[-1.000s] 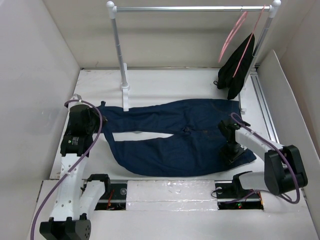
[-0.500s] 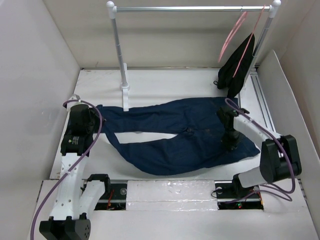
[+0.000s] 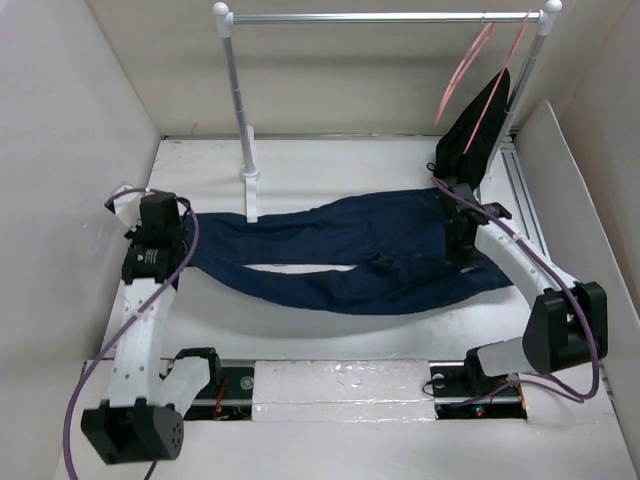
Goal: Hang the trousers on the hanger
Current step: Fold the trousers at the center of the board.
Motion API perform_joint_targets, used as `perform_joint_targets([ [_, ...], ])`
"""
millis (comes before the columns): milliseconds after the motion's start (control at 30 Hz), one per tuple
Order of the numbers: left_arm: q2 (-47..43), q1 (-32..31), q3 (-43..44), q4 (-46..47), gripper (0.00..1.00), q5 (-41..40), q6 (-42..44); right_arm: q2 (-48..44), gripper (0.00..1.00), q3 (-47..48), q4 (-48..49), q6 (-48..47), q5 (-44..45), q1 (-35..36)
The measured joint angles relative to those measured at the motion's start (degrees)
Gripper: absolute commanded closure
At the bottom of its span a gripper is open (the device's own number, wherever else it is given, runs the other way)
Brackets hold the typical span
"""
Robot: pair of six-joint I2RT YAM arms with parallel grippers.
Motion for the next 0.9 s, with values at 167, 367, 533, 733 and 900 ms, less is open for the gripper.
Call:
perform_joint_targets([
  [167,9.88,4.7,6.51,-0.35,1.0,-1.97,-0.94,7.23,0.76,1.57,9.09,-8.24,-6.99,-0.52],
  [367,11.37,4.79,7.08,-1.29,1.0,-0.74,-1.9,11.19,0.1,-1.68,18.29,-13.31,-17.44,-1.25],
  [533,9.53,4.79,4.83,-1.11,1.0,3.56,-2.27,-1.14,0.1,-2.89,17.66,-14.6,-20.52,-5.79],
  [733,1.64,4.79,-1.62,-1.62,1.0,11.74,-2.91,-17.25,0.12,-6.51,18.29,-10.88,-20.7,-22.29],
  [900,-0.59,3.72,-1.95,-1.6,1.0,13.84,-2.86,-16.52,0.12,-10.56,15.43,-7.21,-18.95,-34.8],
])
